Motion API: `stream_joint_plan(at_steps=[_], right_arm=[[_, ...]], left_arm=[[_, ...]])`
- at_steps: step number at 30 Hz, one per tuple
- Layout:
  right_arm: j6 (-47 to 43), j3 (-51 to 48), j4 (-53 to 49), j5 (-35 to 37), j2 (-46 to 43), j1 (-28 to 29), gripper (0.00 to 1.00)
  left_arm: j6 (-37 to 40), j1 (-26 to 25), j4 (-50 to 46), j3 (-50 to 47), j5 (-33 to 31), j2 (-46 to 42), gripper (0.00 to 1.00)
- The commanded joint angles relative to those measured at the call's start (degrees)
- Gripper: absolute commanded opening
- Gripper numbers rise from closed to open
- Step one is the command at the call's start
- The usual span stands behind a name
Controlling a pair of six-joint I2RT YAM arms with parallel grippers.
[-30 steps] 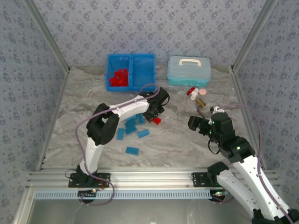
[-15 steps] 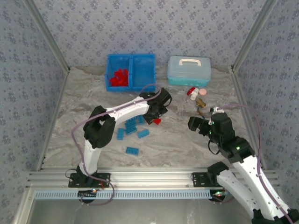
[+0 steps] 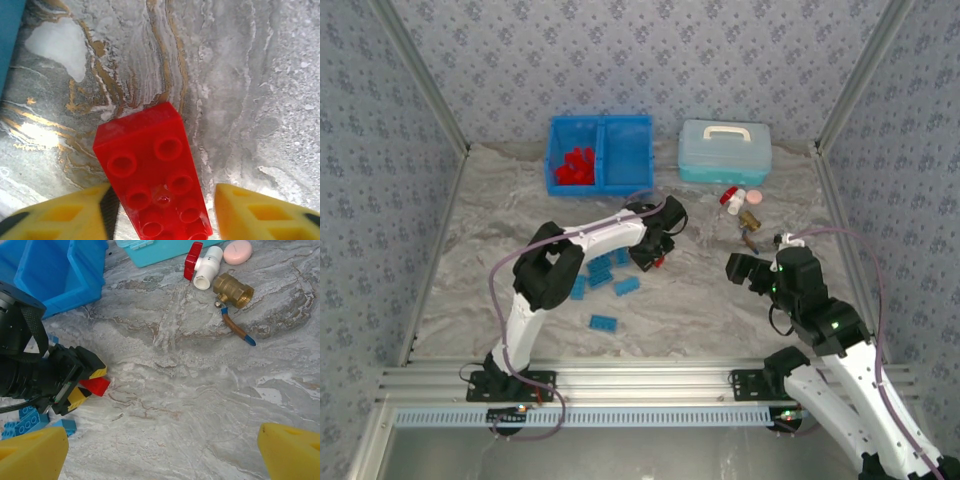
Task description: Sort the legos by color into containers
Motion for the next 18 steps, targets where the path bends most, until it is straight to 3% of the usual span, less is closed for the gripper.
stream_joint_plan(at_steps=[1,6,9,18], right_arm=[[-0.39,0.49,-1.14,0.9,-0.46,-0.34,1.0],[-0.3,0.05,-0.65,0.86,-0.46,-0.37,1.0],[-0.52,0.27,-0.29,1.0,-0.37,-0.46,1.0],[-0.41,0.59,1.11,1.22,0.38,-0.42,1.0]], left_arm=[[0.51,0.05,-4.42,-0.01,0.26,2.43,0.46],[1.76,0.22,-4.38,-1.41,-0.08,0.85,0.32],[3.92,0.5,-5.03,-0.45,-1.72,-1.66,0.3],[21.54,5.56,-12.72,8.59,-15.78,-12.93,0.28]])
